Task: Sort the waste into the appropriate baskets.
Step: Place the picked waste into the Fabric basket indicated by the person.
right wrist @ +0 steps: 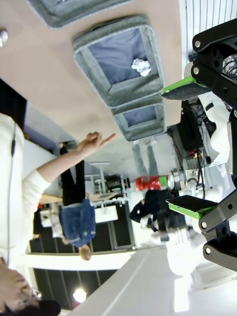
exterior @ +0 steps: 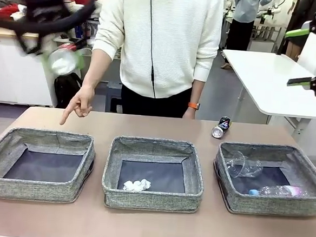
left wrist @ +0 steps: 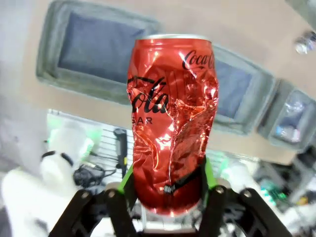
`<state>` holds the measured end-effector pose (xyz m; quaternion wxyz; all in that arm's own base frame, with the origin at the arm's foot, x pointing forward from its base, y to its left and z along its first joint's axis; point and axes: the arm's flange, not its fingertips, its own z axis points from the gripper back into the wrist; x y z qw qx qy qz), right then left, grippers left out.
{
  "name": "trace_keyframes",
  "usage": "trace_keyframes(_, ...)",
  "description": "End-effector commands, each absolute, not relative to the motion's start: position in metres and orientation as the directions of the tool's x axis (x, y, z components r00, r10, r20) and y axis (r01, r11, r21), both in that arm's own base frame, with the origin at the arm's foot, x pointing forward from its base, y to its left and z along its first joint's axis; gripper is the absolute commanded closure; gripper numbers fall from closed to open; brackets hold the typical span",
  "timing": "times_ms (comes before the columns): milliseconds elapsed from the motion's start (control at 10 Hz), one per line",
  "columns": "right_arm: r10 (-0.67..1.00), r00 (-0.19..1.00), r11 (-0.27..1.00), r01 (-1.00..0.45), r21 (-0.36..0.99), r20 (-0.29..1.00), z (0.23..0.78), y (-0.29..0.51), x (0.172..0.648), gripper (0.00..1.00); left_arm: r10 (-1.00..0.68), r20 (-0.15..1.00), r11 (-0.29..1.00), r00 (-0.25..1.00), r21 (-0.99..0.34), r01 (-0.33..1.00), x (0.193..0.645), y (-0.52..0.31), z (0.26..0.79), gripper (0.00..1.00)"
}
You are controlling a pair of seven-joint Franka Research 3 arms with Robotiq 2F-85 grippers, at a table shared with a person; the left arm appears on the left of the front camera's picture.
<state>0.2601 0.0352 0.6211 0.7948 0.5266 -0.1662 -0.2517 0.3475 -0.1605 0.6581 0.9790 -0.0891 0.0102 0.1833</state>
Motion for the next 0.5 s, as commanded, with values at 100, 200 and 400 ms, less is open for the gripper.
trace_keyframes(100,-0.560,0.828,0.313,0.200,0.928,0.010,0.623,0.035,0.263,0.00,0.577,-0.030,0.802,0.816,-0.168,-0.573,0.322,-0.099,0.565,0.43)
trace_keyframes(200,-0.560,0.828,0.313,0.200,0.928,0.010,0.623,0.035,0.263,0.00,0.602,-0.043,0.781,0.797,-0.173,-0.600,0.319,-0.097,0.545,0.43)
trace_keyframes(400,-0.560,0.828,0.313,0.200,0.928,0.010,0.623,0.035,0.263,0.00,0.639,-0.018,0.751,0.769,-0.202,-0.629,0.317,-0.098,0.517,0.43)
